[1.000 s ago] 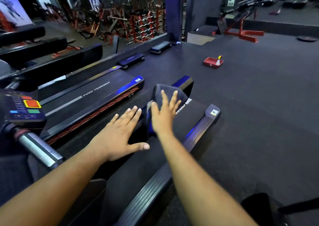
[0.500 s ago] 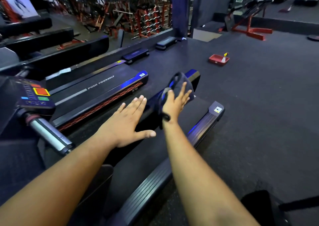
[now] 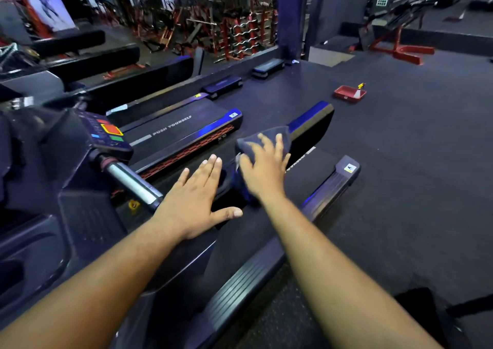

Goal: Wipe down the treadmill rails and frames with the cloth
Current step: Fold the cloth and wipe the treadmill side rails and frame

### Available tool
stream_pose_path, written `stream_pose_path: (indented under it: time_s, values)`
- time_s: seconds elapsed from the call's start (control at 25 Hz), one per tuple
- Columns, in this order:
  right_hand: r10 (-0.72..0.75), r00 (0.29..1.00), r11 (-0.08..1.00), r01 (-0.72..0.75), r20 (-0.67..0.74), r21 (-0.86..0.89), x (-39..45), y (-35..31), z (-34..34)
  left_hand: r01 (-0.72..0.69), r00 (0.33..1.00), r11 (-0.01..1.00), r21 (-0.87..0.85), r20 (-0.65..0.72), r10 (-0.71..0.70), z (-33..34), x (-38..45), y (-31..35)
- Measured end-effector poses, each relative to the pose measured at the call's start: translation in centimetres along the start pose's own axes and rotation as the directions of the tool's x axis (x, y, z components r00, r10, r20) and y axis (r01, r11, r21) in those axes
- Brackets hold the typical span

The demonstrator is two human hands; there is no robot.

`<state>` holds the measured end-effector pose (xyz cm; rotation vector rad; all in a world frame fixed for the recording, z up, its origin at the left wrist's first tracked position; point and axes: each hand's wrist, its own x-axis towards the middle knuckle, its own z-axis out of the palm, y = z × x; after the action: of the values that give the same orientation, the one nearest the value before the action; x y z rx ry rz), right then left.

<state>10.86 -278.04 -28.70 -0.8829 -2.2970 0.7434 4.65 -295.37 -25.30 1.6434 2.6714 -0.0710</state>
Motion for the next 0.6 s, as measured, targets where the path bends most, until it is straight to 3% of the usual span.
stream_pose_path:
  time_s: [0.12, 0.16, 0.24, 0.32, 0.4, 0.52, 0.56, 0.6]
  values:
    - [-0.199, 0.974, 0.970, 0.211, 0.106, -0.116, -2.4, 0.1, -0.2, 0.014, 1.000, 1.000, -0.020, -0.007, -0.014, 0.3, -2.2, -1.2]
    - [-0.176, 0.977, 0.968, 0.194, 0.119, -0.161, -0.6, 0.3, -0.8, 0.019, 1.000, 1.000, -0.022, -0.014, -0.020, 0.4, -3.0, -1.6]
    - [-0.009, 0.996, 0.984, 0.025, 0.087, -0.178, 1.4, -0.2, -1.5, 0.036, 0.999, 0.999, -0.015, -0.027, -0.037, 0.6, -4.6, -2.4]
    - [0.077, 0.996, 0.988, -0.071, 0.037, -0.137, -1.5, -2.2, 0.1, 0.054, 0.998, 0.999, -0.004, -0.043, -0.054, 0.7, -6.0, -2.9]
    - [-0.124, 0.988, 0.985, 0.133, 0.091, -0.108, -7.7, -5.7, 2.3, 0.083, 0.995, 0.997, 0.012, -0.047, -0.082, 0.8, -7.9, -3.9]
    - [-0.462, 0.848, 0.826, 0.517, 0.259, -0.222, -10.3, -5.3, 1.9, 0.112, 0.993, 0.993, 0.025, -0.030, -0.111, 0.9, -10.6, -5.2]
    - [-0.491, 0.833, 0.791, 0.549, 0.256, -0.270, -8.6, -5.0, 1.4, 0.123, 0.992, 0.992, 0.026, -0.027, -0.122, 0.9, -11.6, -5.7]
    - [-0.440, 0.872, 0.818, 0.488, 0.215, -0.304, -6.9, -4.8, 1.0, 0.134, 0.991, 0.990, 0.031, -0.025, -0.133, 0.8, -12.5, -6.1]
